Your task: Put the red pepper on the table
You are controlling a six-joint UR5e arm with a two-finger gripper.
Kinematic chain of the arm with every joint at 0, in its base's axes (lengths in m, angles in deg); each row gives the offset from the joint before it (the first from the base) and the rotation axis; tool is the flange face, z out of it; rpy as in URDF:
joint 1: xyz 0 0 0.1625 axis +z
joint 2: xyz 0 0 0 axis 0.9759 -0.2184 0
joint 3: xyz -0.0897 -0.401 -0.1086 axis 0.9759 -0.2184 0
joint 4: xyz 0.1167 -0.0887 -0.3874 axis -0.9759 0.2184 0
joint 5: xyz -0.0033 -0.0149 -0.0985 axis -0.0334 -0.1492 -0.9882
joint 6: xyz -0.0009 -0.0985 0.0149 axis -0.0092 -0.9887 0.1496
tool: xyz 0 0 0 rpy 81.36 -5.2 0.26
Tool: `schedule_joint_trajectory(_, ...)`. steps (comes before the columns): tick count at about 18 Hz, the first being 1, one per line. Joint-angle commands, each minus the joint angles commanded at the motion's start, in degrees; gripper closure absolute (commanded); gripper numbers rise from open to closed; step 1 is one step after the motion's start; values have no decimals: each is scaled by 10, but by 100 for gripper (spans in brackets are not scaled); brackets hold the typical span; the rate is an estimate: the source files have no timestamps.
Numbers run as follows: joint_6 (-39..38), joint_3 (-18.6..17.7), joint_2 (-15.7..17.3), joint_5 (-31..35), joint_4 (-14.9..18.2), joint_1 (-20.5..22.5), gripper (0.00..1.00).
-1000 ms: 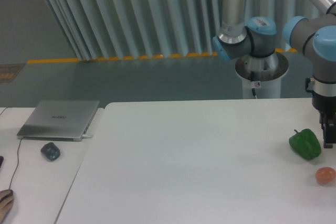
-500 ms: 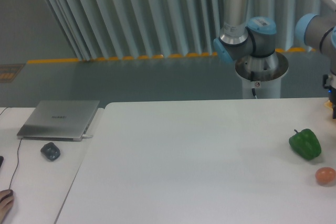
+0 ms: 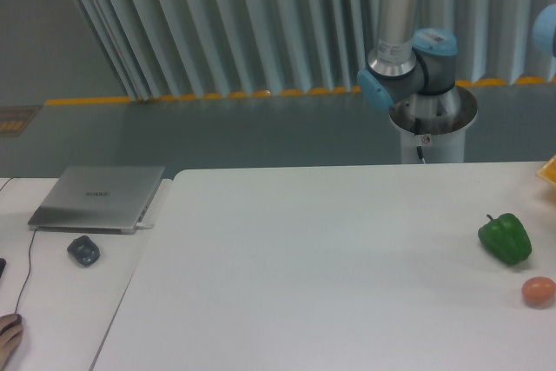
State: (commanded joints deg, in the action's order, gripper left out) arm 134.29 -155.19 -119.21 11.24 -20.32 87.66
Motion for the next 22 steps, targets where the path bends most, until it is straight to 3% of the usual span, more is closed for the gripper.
schedule_joint_trajectory(6,157,2,-26,-13,-20,53,0)
schedule_joint_trajectory(19,335,-4,-38,24,-25,110,0)
schedule_joint_trajectory(22,363,-5,-50,25,-49,117,0)
